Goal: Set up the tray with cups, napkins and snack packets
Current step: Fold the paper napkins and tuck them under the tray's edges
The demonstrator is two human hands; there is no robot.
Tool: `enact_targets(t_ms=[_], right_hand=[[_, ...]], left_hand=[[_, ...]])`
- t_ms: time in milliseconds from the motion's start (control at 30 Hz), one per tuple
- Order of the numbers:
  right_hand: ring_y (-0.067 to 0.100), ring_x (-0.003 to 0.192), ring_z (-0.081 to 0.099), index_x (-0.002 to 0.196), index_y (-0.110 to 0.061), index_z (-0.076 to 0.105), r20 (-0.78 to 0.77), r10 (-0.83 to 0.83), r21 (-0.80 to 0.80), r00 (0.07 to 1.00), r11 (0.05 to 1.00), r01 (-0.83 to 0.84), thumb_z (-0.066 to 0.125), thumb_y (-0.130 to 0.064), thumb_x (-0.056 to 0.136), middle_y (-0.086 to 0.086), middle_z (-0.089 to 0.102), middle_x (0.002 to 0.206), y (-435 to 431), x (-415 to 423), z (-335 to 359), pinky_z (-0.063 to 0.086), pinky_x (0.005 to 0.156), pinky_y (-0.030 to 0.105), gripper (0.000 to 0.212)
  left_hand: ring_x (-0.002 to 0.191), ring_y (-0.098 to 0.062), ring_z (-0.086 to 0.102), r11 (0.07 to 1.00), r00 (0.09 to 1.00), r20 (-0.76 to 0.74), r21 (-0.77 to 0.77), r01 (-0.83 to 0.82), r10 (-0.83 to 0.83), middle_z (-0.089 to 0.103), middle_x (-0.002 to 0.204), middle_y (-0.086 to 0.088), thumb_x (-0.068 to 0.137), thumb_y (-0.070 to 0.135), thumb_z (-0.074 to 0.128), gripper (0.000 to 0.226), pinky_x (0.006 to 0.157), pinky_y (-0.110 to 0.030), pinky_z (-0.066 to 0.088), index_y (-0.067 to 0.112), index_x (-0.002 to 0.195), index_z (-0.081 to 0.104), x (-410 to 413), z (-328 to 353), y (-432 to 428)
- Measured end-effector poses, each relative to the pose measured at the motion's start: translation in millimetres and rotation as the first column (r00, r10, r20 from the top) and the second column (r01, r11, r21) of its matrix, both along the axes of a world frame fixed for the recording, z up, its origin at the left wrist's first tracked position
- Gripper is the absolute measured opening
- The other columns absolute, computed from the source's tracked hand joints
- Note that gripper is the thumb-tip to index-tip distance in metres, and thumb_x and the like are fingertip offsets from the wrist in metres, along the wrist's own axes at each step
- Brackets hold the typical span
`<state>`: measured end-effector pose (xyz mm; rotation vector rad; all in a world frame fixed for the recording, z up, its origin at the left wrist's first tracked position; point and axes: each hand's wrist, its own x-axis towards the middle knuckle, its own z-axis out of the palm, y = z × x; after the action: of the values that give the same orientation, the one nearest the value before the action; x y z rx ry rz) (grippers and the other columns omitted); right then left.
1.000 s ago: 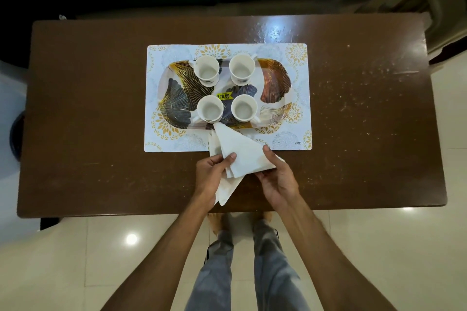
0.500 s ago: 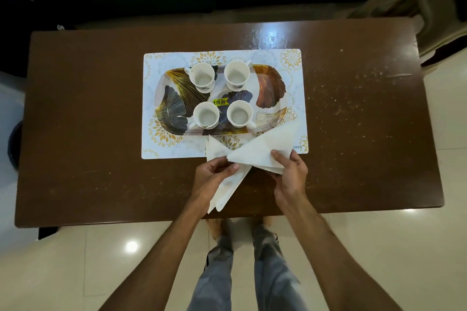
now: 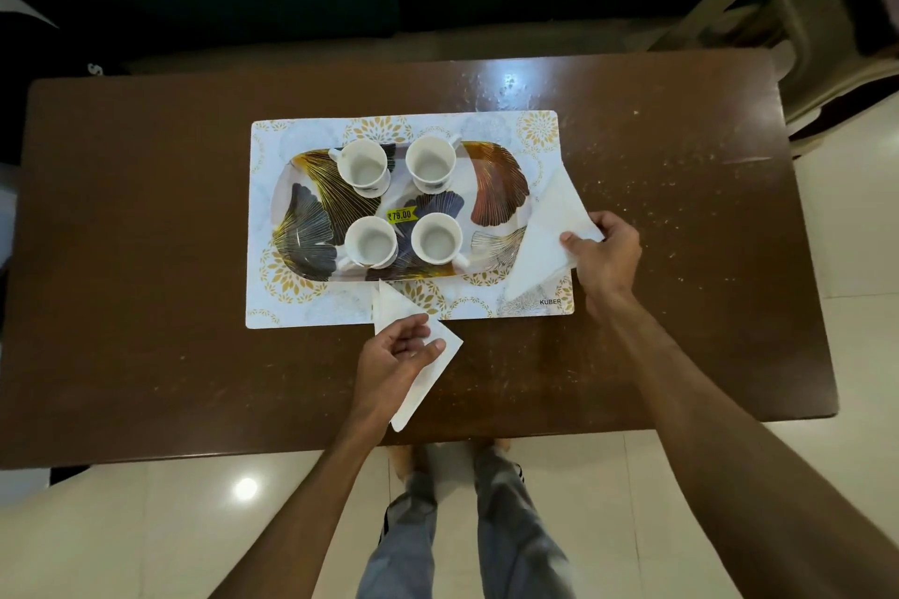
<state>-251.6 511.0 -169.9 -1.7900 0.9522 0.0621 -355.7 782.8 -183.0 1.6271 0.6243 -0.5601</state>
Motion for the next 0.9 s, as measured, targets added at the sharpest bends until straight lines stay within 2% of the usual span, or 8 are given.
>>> enact_targets(t_ms=[200, 367, 533, 600, 733, 767, 833, 900], right_hand=[[0.024, 0.096, 0.071, 0.107, -0.013, 0.071, -0.031, 0.076, -0.144, 0.997, 0.986, -0.08, 0.073, -0.003, 0.085, 0.007, 0.073, 0.113, -2, 25, -12, 0.063, 0.08, 0.043, 0.025], [0.02, 0.093, 0.066, 0.115, -0.011, 0.072, -0.055, 0.081, -0.254, 0.995, 0.963, -0.092, 0.069, 0.004, 0.084, 0.009, 0.073, 0.116, -3, 31, -20, 0.061, 0.085, 0.046, 0.034], [0.027, 0.105, 0.069, 0.117, -0.009, 0.069, -0.026, 0.076, -0.334, 0.997, 0.939, -0.081, 0.073, 0.003, 0.081, 0.011, 0.072, 0.117, -1, 36, -18, 0.059, 0.091, 0.045, 0.039], [0.024, 0.102, 0.069, 0.115, -0.008, 0.065, 0.01, 0.107, -0.32, 0.994, 0.942, -0.098, 0.076, 0.001, 0.079, 0.009, 0.071, 0.115, 2, 39, -16, 0.061, 0.086, 0.04, 0.038], [0.016, 0.095, 0.066, 0.117, -0.006, 0.06, 0.088, 0.226, -0.269, 0.97, 0.943, -0.195, 0.082, -0.005, 0.078, 0.005, 0.069, 0.114, 8, 40, -15, 0.054, 0.072, 0.016, 0.044], [0.017, 0.099, 0.067, 0.119, -0.006, 0.059, 0.099, 0.228, -0.261, 0.969, 0.945, -0.195, 0.081, -0.007, 0.079, 0.006, 0.068, 0.116, 8, 39, -15, 0.054, 0.074, 0.017, 0.045], [0.021, 0.109, 0.064, 0.125, -0.007, 0.055, 0.118, 0.229, -0.263, 0.966, 0.945, -0.192, 0.079, -0.011, 0.084, 0.009, 0.064, 0.125, 7, 33, -14, 0.056, 0.087, 0.028, 0.048], [0.02, 0.114, 0.058, 0.13, -0.007, 0.053, 0.12, 0.259, -0.342, 0.958, 0.917, -0.205, 0.076, -0.014, 0.087, 0.011, 0.059, 0.13, 6, 25, -15, 0.051, 0.092, 0.031, 0.05]], left_hand=[[0.109, -0.02, 0.069, 1.0, 1.0, -0.006, -0.007, -0.02, 0.019, 0.077, 0.11, 0.005, 0.08, 0.018, 0.085, 0.038, 0.1, -0.036, 0.056, 0.027, 0.115, 0.073, 2, 0, -4], [0.109, -0.022, 0.069, 1.0, 0.999, -0.016, -0.007, -0.028, 0.028, 0.076, 0.11, 0.003, 0.081, 0.016, 0.084, 0.04, 0.101, -0.039, 0.056, 0.022, 0.119, 0.073, 4, 1, -4], [0.108, -0.022, 0.069, 0.999, 0.999, -0.014, -0.006, -0.043, 0.043, 0.076, 0.11, 0.002, 0.082, 0.015, 0.083, 0.037, 0.097, -0.032, 0.057, 0.023, 0.117, 0.073, 4, 2, -6], [0.107, -0.022, 0.069, 0.999, 0.999, -0.013, -0.005, -0.046, 0.046, 0.076, 0.11, 0.001, 0.082, 0.014, 0.083, 0.036, 0.094, -0.029, 0.057, 0.025, 0.115, 0.073, 4, 3, -7], [0.106, -0.023, 0.068, 0.999, 0.999, -0.006, 0.002, -0.043, 0.043, 0.076, 0.109, 0.0, 0.082, 0.015, 0.083, 0.036, 0.093, -0.028, 0.057, 0.025, 0.115, 0.073, 6, 4, -7], [0.106, -0.023, 0.068, 0.999, 0.999, -0.007, 0.002, -0.044, 0.044, 0.076, 0.109, 0.0, 0.082, 0.015, 0.083, 0.036, 0.092, -0.027, 0.057, 0.026, 0.114, 0.073, 6, 4, -7], [0.106, -0.024, 0.068, 0.999, 0.999, -0.014, 0.001, -0.046, 0.046, 0.076, 0.108, 0.001, 0.081, 0.015, 0.084, 0.035, 0.092, -0.028, 0.057, 0.028, 0.113, 0.073, 6, 4, -7], [0.106, -0.025, 0.068, 0.999, 0.999, -0.018, 0.002, -0.047, 0.047, 0.076, 0.108, 0.001, 0.081, 0.015, 0.084, 0.035, 0.095, -0.033, 0.058, 0.028, 0.113, 0.074, 6, 4, -8]])
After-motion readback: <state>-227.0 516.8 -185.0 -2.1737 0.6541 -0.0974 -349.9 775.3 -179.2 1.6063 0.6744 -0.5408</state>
